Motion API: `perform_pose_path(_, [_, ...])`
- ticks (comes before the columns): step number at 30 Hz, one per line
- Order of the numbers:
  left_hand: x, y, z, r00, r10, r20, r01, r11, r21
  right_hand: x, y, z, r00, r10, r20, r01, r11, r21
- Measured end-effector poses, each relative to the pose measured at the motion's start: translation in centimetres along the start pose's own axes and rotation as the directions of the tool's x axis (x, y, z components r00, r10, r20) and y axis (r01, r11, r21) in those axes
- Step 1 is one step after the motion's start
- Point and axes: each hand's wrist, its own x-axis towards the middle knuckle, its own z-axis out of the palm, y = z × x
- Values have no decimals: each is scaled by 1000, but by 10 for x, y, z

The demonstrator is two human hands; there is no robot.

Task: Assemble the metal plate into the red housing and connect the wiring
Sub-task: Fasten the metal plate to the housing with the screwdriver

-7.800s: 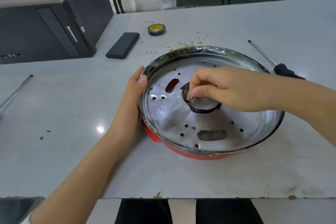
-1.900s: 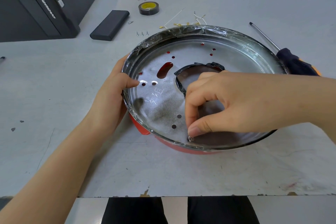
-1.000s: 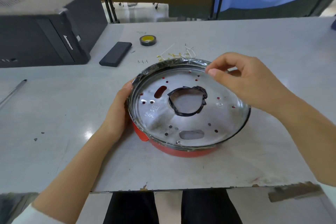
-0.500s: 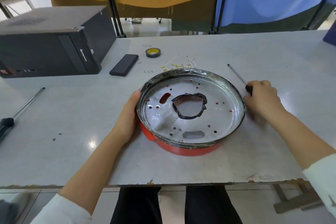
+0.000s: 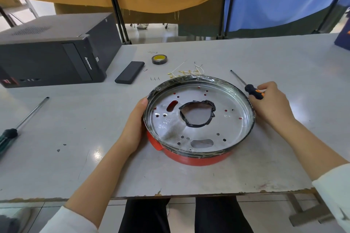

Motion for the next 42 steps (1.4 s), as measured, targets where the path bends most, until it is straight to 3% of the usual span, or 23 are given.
perform_pose_path(6, [0, 4, 1, 1000, -1, -18, 1, 1000, 14, -5, -37, -21, 986, -96, -140, 142, 919, 368])
perform_pose_path(10, [-1, 8, 2, 999, 0, -34, 2, 999, 46, -13, -79, -37, 968, -192, -161, 251, 744, 619])
perform_pose_path(14, [2, 9, -2, 956, -69, -285, 74, 997, 7, -27, -118, -44, 963, -258, -80, 204, 497, 843])
perform_pose_path(17, [5, 23, -12, 860, 179, -478, -82, 973, 218, -36, -137, -43, 959, -282, -14, 126, 383, 915])
perform_pose_path(19, [7, 39, -23, 762, 450, -466, -150, 822, 550, -41, -147, -42, 952, -306, -2, 120, 367, 923])
perform_pose_path(22, [10, 60, -35, 679, 706, -201, -152, 403, 902, -48, -159, -42, 935, -356, -7, 146, 365, 919])
perform_pose_path(24, [13, 71, -34, 722, 685, -95, -119, 258, 959, -51, -166, -41, 921, -389, -8, 152, 340, 928])
perform_pose_path(28, [17, 77, -32, 761, 645, 60, -209, 157, 965, -51, -172, -36, 919, -395, 22, 113, 316, 942])
perform_pose_path(32, [8, 73, -28, 832, 543, 111, -290, 255, 922, -53, -172, -26, 910, -412, 34, 119, 341, 932])
perform_pose_path(34, [4, 69, -22, 868, 494, 55, -279, 393, 876, -53, -171, -23, 899, -437, -8, 192, 377, 906])
perform_pose_path(35, [0, 67, -17, 894, 449, -9, -247, 508, 825, -52, -170, -22, 899, -437, -41, 227, 384, 895])
perform_pose_path(37, [-11, 62, -8, 948, 247, -201, -75, 786, 614, -50, -167, -22, 916, -388, -105, 260, 373, 890])
perform_pose_path(38, [-18, 58, -2, 952, 112, -285, 42, 874, 483, -49, -164, -23, 927, -350, -134, 265, 361, 894])
perform_pose_path(42, [-46, 40, 12, 882, -216, -419, 306, 938, 161, -41, -154, -26, 958, -187, -218, 268, 307, 913])
